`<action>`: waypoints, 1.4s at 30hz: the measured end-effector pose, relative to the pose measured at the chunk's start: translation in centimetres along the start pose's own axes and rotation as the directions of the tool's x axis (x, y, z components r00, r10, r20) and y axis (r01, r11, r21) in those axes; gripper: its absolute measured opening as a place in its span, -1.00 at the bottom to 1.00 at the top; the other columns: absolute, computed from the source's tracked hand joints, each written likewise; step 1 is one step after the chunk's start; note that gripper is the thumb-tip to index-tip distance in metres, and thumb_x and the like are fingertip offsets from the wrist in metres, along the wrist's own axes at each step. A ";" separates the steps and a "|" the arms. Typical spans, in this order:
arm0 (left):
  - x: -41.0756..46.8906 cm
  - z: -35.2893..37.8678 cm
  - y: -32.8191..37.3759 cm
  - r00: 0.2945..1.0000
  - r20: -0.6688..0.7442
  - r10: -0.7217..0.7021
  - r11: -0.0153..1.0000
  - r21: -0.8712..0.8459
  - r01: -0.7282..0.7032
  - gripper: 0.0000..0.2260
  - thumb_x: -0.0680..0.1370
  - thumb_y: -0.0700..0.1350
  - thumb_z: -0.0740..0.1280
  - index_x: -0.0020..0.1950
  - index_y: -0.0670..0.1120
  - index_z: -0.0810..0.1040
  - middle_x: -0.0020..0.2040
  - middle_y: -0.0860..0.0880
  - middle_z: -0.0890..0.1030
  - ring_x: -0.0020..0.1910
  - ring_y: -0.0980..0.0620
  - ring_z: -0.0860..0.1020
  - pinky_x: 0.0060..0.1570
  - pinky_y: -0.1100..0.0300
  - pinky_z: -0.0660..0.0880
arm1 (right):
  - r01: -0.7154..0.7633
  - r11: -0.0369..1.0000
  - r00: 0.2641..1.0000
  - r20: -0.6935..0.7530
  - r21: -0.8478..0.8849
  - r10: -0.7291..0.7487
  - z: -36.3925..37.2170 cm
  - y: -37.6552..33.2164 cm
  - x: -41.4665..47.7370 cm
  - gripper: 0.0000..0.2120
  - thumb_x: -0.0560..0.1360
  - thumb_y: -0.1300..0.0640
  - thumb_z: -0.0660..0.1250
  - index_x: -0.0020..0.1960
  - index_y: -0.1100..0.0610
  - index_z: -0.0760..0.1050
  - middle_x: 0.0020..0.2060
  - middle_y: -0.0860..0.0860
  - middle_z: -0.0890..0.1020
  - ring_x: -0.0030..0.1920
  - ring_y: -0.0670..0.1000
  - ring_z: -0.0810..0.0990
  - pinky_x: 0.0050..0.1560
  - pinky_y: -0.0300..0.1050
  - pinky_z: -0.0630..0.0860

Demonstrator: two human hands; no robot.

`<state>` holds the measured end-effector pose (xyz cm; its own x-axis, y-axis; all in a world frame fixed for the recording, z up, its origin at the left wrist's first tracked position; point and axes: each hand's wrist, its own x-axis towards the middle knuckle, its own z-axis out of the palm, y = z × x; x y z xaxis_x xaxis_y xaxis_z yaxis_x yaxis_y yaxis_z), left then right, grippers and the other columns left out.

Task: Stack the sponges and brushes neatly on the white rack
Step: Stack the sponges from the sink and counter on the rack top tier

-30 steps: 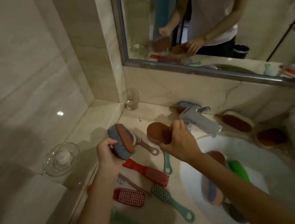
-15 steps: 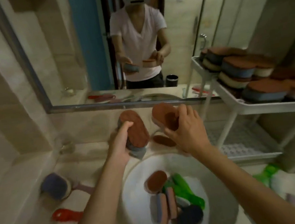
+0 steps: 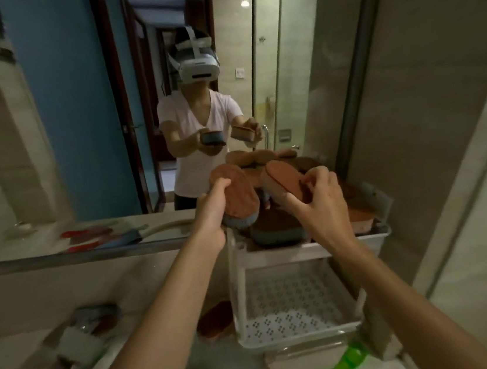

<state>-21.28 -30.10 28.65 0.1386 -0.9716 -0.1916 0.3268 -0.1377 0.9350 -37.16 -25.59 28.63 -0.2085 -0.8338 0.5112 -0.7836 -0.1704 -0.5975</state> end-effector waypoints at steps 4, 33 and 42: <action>0.8 5.8 1.5 0.998 0.068 -0.014 0.996 -0.082 0.019 -0.63 0.53 0.02 0.28 0.29 -0.09 0.46 0.19 -0.07 0.55 0.04 -0.03 0.53 0.00 0.14 0.46 | -0.029 0.999 0.998 -0.055 -0.034 0.028 -2.2 3.8 4.3 -0.55 0.47 -0.15 0.28 0.25 0.04 0.29 0.19 0.12 0.37 0.15 0.16 0.45 0.08 0.06 0.52; 7.6 9.3 2.4 0.916 0.319 -0.242 0.929 -0.195 0.313 -0.65 0.62 -0.07 0.11 0.39 -0.13 0.38 0.37 -0.14 0.45 0.37 -0.10 0.40 0.27 0.02 0.35 | 0.020 0.911 0.875 0.448 -0.412 0.184 1.2 6.8 10.5 -0.55 0.61 -0.11 -0.09 0.49 -0.14 0.06 0.46 0.17 0.16 0.42 0.28 0.12 0.39 0.18 0.11; 5.5 11.6 4.5 0.951 0.293 -0.104 0.966 -0.197 0.167 -0.75 0.59 -0.20 0.20 0.27 -0.17 0.46 0.32 -0.15 0.50 0.32 -0.09 0.47 0.21 0.04 0.42 | -0.052 0.986 0.983 0.185 0.161 0.022 -3.8 4.9 11.3 -0.65 0.62 0.07 0.05 0.36 0.14 0.33 0.26 0.15 0.48 0.09 0.09 0.50 0.10 -0.01 0.42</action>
<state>-29.90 -38.25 35.27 -0.1758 -0.9655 -0.1922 0.5229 -0.2571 0.8127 -45.56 -33.90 33.83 -0.1138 -0.9200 0.3750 -0.6670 -0.2090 -0.7152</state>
